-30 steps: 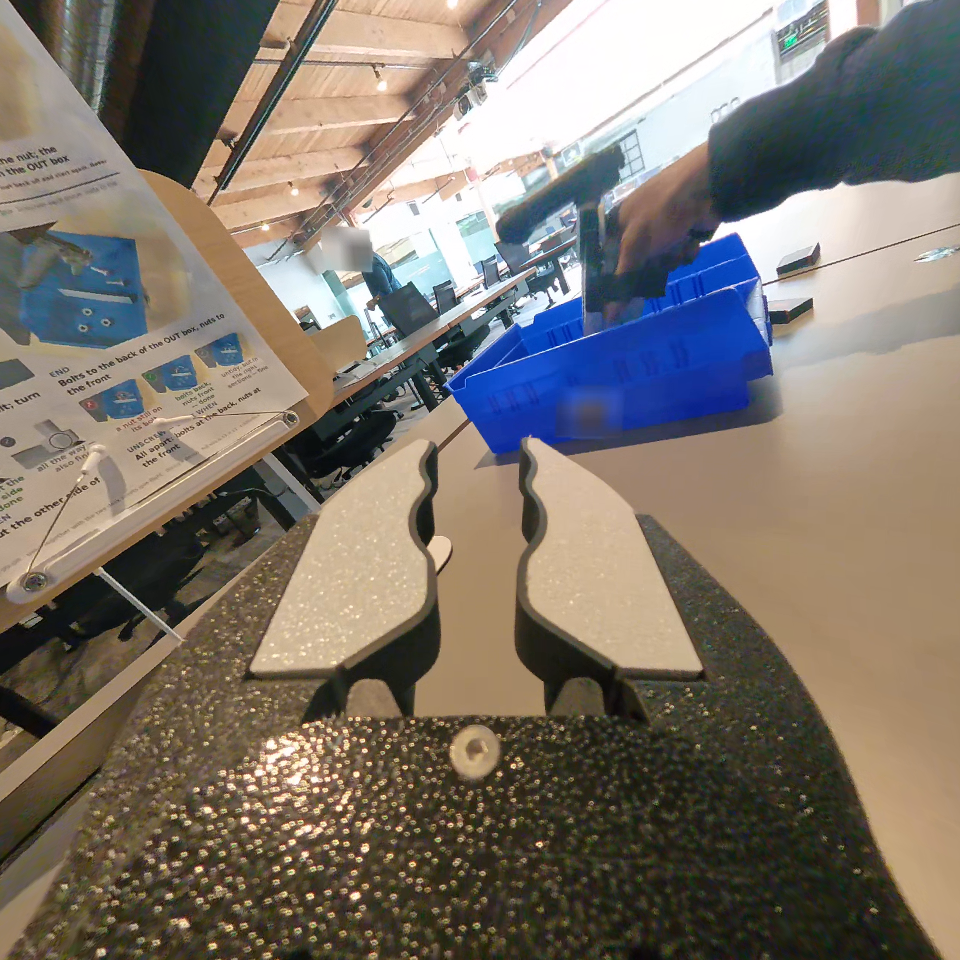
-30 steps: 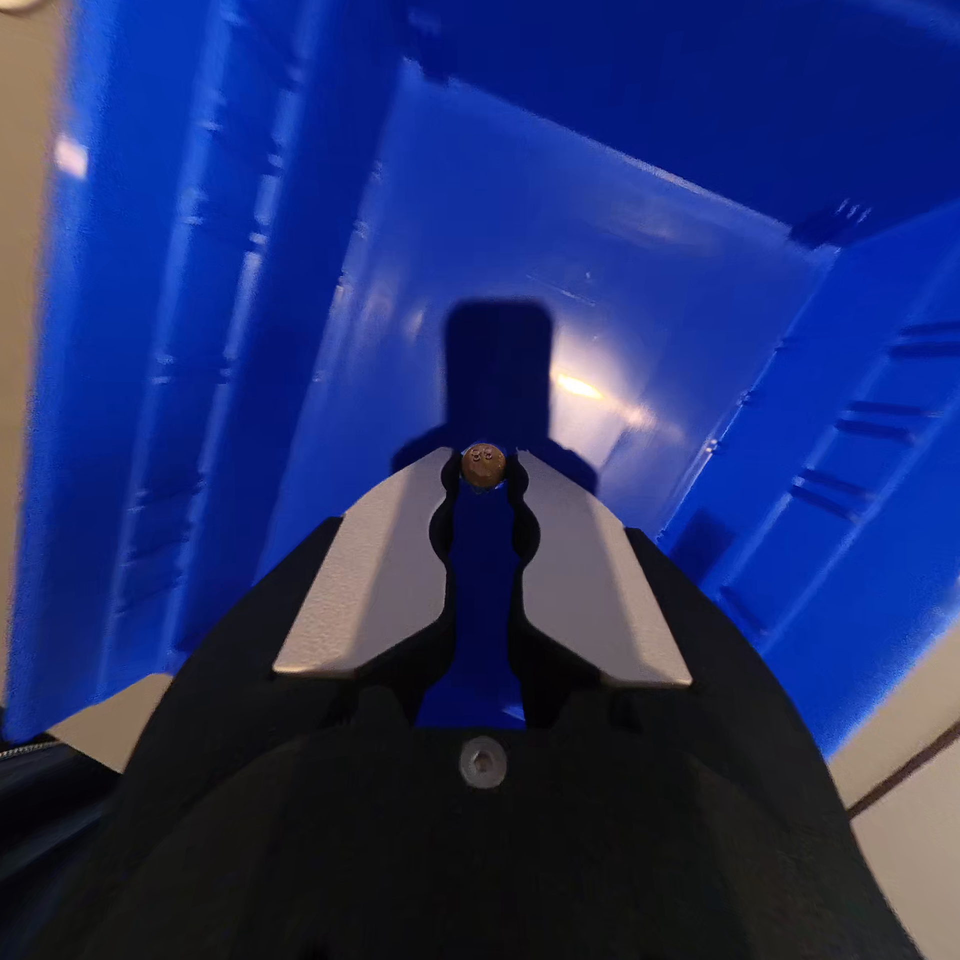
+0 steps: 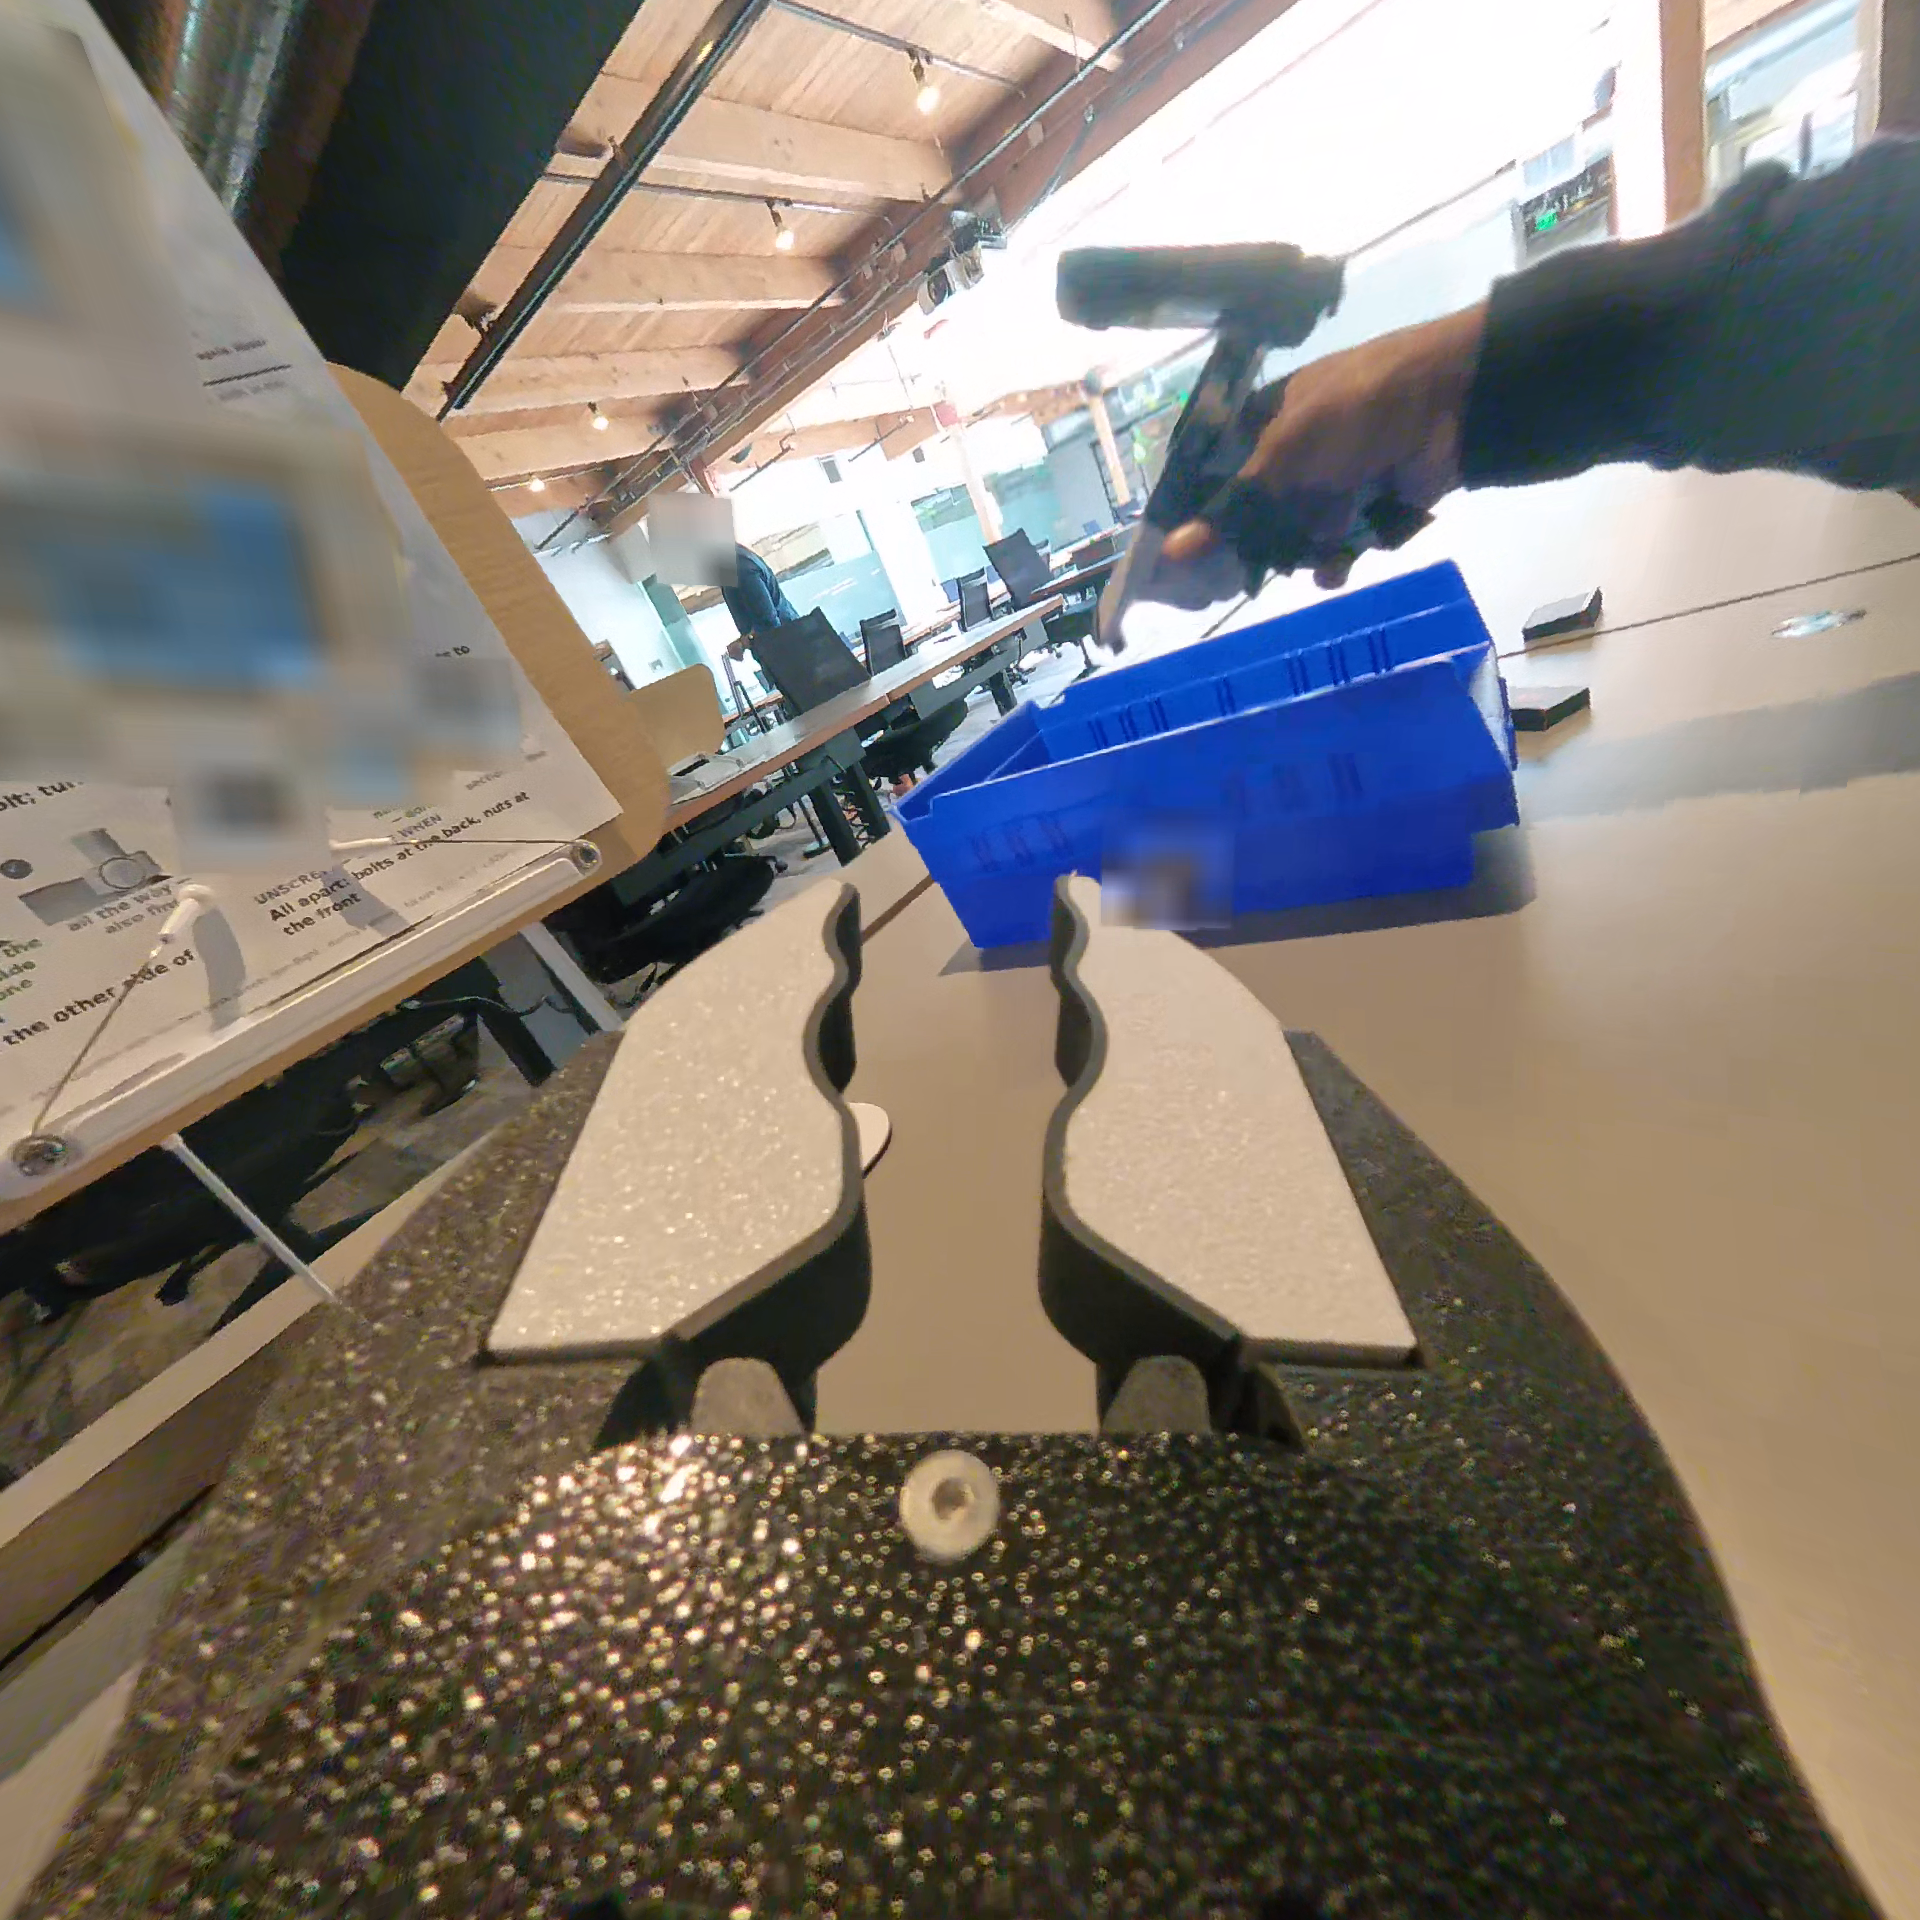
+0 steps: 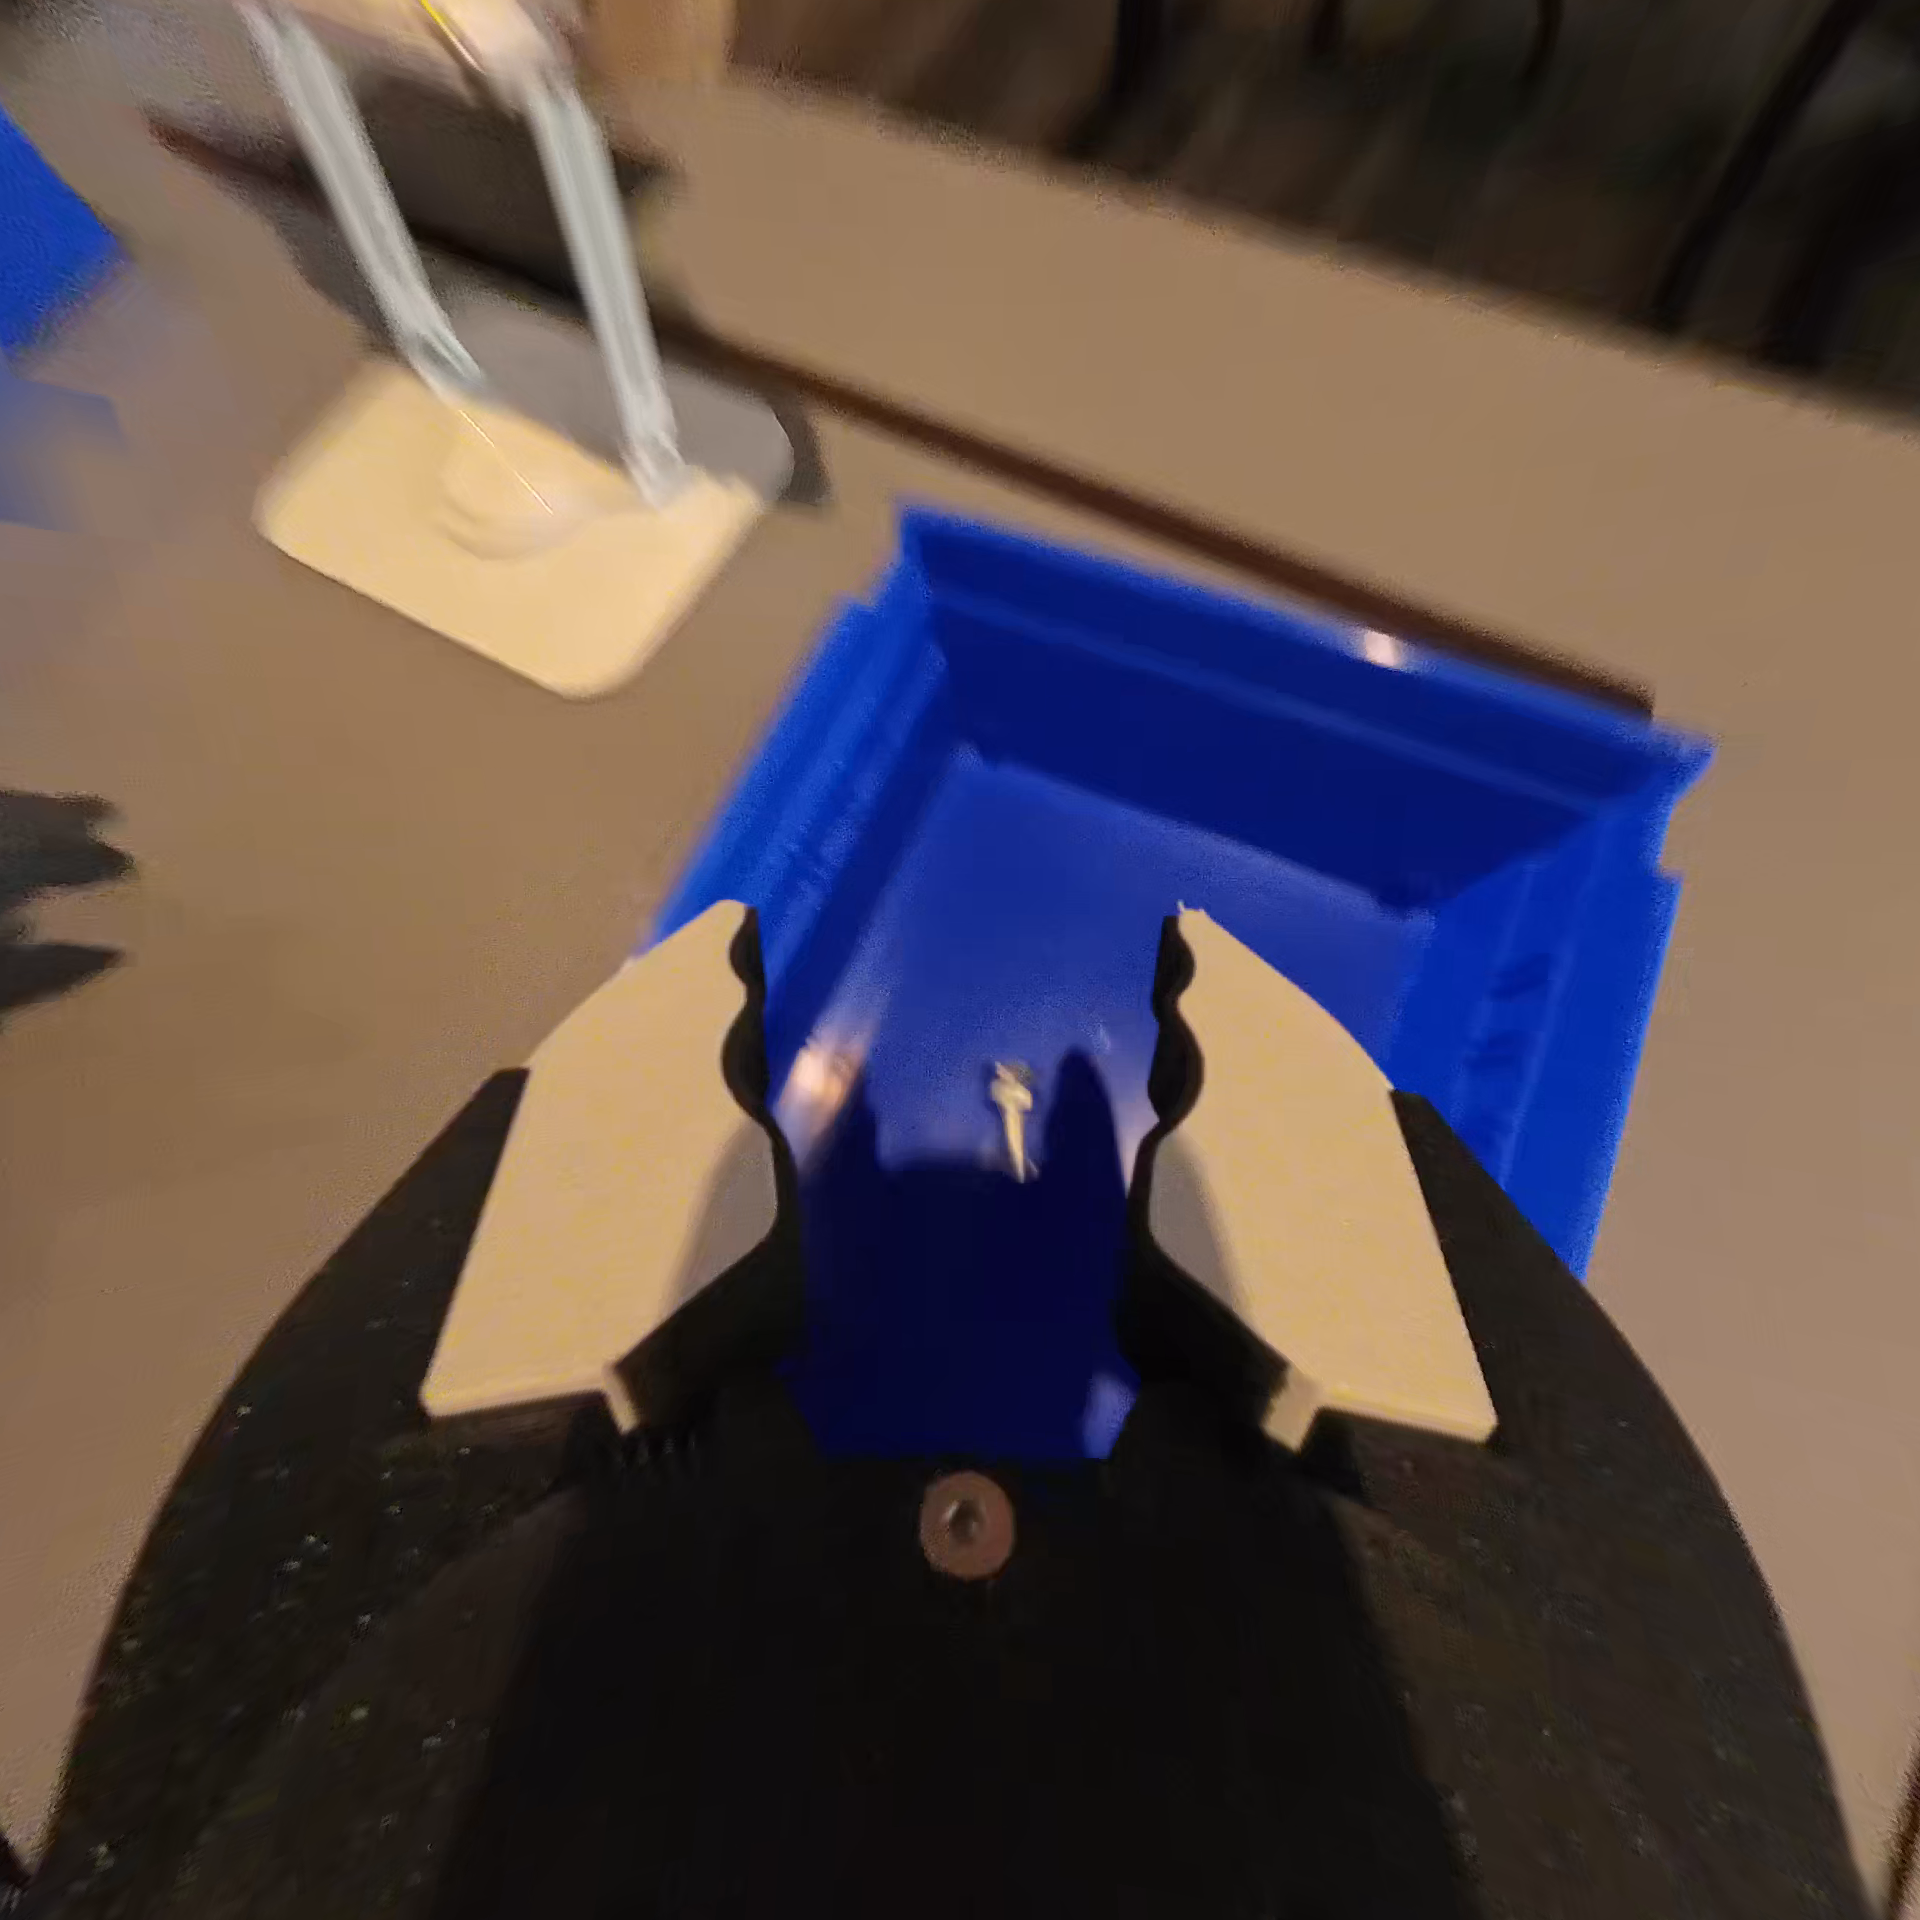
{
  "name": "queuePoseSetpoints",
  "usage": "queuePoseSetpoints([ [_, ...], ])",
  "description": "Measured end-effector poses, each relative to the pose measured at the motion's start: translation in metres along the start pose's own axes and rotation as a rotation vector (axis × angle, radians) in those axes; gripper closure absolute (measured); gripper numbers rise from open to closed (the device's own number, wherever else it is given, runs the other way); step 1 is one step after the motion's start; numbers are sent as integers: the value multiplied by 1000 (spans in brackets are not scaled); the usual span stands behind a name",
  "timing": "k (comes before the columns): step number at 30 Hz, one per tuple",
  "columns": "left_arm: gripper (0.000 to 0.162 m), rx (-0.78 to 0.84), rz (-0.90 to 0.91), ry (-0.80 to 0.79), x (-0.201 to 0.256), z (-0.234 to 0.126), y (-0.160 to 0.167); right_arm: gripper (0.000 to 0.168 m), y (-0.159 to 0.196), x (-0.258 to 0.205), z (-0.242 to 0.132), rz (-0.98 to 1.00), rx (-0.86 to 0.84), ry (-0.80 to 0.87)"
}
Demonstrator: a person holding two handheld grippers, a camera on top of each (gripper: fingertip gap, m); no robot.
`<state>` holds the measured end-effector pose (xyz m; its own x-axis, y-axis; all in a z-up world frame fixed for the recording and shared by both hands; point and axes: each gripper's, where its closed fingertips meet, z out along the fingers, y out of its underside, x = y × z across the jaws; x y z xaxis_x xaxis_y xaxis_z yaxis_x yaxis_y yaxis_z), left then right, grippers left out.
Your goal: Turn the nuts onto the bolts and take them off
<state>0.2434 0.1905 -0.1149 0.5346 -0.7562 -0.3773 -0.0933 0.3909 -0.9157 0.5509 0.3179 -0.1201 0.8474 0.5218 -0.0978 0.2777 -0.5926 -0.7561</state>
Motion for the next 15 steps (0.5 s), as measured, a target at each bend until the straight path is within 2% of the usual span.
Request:
queuePoseSetpoints([
  [1, 124, 7, -21, 1, -1, 0, -1, 92, -16, -14, -15, -23, 101, -20],
  [5, 112, 23, -88, -8, -8, -1, -6, 68, -65, -79, -76, -154, 458, -69],
  [8, 108, 52, -123, -22, -13, -4, -14, 60, -80, -129, -104, -206, 651, -92],
  [12, 107, 49, -182, -41, -23, -15, -25, 52, -82, -186, -102, -187, 729, -188],
  [15, 110, 29, -190, -98, -35, -42, -31, 64, -71, -235, -78, -183, 704, -323],
])
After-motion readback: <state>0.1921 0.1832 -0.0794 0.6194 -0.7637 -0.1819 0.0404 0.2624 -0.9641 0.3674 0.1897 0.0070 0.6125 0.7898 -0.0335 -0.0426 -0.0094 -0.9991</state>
